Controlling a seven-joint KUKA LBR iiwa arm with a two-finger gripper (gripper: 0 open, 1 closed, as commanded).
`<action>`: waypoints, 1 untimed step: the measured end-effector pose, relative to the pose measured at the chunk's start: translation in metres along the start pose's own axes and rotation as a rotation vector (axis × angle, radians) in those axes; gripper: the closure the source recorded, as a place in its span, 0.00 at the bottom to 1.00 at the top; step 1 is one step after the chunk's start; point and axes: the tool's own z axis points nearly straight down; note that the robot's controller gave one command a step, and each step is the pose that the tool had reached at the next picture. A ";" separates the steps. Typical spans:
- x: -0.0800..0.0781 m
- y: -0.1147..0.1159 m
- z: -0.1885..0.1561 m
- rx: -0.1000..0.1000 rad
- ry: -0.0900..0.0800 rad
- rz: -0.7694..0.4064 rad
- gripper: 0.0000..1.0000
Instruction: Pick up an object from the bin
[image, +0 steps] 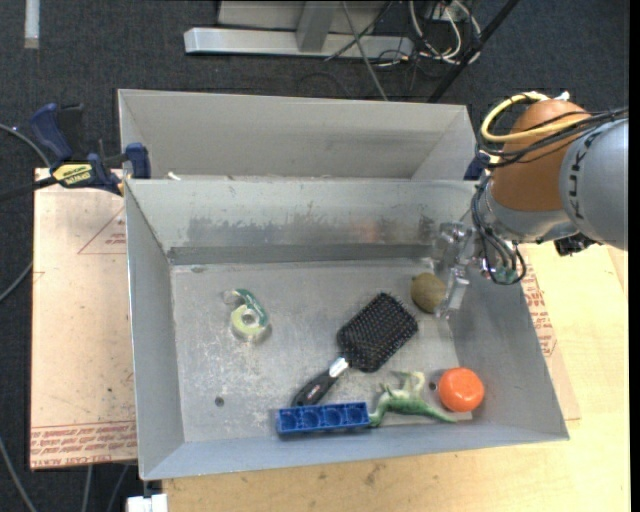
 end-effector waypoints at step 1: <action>0.005 0.000 0.032 -0.001 0.002 0.069 0.00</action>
Offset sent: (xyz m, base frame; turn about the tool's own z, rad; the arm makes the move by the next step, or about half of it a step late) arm -0.0041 0.0082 -0.0308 0.1580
